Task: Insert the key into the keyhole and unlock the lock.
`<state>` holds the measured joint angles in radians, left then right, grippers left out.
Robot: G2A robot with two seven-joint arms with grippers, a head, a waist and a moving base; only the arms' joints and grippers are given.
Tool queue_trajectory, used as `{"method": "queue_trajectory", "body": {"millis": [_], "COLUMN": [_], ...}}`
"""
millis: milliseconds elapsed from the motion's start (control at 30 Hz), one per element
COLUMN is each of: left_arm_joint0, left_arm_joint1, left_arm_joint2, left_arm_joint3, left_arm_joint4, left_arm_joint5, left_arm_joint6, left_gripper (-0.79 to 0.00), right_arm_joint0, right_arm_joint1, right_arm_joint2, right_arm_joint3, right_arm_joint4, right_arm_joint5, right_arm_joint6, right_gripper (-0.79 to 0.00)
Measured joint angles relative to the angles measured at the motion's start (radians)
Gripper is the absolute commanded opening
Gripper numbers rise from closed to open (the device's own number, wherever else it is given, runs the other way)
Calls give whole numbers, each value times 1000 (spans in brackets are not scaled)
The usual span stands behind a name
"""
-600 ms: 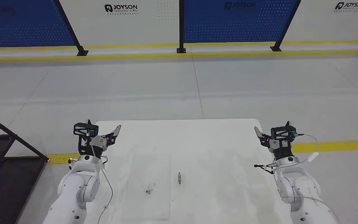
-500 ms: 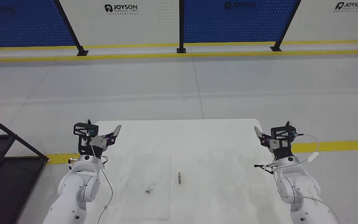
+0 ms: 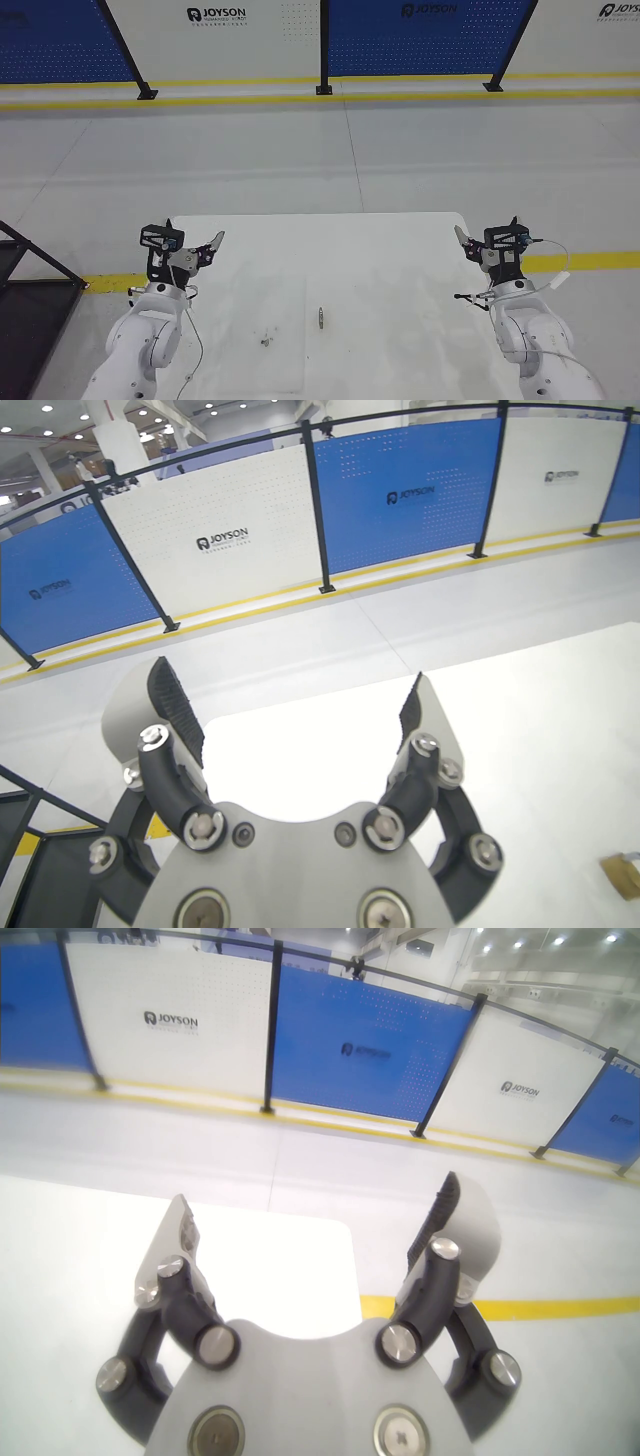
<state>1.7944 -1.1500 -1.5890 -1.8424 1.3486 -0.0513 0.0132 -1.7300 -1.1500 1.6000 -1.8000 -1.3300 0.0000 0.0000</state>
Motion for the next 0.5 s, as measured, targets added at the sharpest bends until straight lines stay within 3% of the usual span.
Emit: {"method": "queue_trajectory", "body": {"millis": [300, 400, 500], "left_arm_joint0": [316, 379, 399], "left_arm_joint1": [-1, 3, 2], "left_arm_joint2": [50, 71, 98], "left_arm_joint3": [-186, -220, -241], "left_arm_joint4": [105, 120, 124], "left_arm_joint5": [-39, -107, -112], "left_arm_joint6": [-15, -72, -145], "left_gripper": [0, 0, 0], "right_arm_joint0": [0, 0, 0], "right_arm_joint1": [0, 0, 0], "right_arm_joint2": [0, 0, 0], "right_arm_joint3": [0, 0, 0], "right_arm_joint4": [0, 0, 0], "right_arm_joint5": [0, 0, 0], "right_arm_joint6": [0, 0, 0], "right_gripper": [0, 0, 0]}}
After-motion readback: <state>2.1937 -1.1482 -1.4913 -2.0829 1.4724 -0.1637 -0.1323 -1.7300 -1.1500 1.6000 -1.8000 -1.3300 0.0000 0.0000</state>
